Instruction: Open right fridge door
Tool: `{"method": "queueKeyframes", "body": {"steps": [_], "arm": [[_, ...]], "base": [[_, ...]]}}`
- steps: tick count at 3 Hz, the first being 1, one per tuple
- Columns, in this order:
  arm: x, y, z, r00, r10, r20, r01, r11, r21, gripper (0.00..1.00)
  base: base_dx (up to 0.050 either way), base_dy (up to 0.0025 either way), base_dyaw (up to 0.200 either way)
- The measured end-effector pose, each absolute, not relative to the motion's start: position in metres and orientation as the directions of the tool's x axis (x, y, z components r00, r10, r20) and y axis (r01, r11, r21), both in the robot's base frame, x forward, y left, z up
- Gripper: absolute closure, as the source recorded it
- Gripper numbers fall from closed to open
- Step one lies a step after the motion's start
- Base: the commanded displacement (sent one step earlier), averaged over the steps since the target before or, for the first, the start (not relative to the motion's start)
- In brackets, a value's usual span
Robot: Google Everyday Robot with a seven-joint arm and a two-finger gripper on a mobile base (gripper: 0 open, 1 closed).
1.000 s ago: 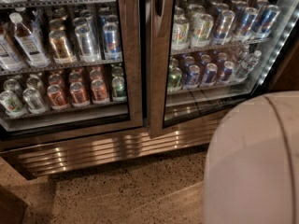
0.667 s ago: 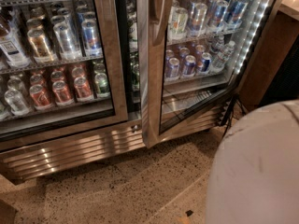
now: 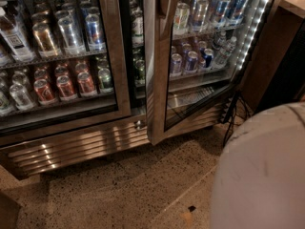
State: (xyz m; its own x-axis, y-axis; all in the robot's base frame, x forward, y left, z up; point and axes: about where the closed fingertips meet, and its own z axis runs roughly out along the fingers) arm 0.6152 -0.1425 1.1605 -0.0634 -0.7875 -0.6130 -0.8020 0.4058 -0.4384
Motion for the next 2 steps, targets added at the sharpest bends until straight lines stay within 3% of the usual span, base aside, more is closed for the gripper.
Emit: {"method": "queueKeyframes", "body": {"steps": [1,2], "arm": [[0.591,-0.13,1.164,-0.012,-0.802,-0.597,-0.844,0.328,-0.424,0.0],[0.527,-0.082,1.198,0.216,-0.785,-0.58,-0.884,0.095,-0.457,0.0]], "base": [[0.0,0.0,0.0],[0.0,0.0,0.0]]}}
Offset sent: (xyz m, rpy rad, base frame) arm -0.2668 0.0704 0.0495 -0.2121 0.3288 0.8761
